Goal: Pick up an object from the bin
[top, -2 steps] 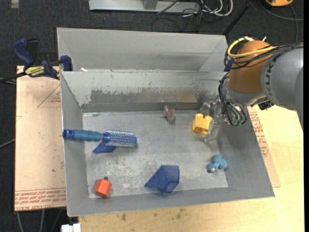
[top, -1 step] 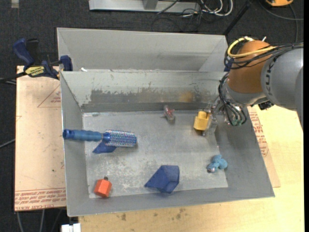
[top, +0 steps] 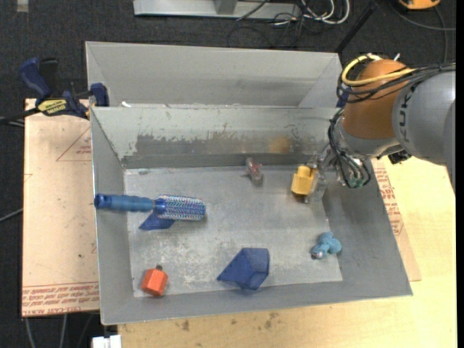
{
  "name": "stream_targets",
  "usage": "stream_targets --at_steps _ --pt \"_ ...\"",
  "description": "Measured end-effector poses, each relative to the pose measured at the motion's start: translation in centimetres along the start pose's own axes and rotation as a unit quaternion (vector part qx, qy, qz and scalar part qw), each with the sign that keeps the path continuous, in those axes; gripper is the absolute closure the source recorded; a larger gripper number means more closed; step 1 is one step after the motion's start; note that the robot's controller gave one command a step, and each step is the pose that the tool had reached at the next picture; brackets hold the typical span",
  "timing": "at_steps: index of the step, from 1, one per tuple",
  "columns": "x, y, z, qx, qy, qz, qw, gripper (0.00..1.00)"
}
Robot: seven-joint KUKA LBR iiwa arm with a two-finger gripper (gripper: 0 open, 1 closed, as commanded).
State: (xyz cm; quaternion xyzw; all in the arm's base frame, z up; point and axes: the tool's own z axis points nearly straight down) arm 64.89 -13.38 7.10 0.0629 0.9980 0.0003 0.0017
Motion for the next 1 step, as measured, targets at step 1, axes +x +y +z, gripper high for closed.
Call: stream_targets --at_steps 1 --pt "-0.33 0.01 -9.98 0.0 -0.005 0.0 1.0 1.0"
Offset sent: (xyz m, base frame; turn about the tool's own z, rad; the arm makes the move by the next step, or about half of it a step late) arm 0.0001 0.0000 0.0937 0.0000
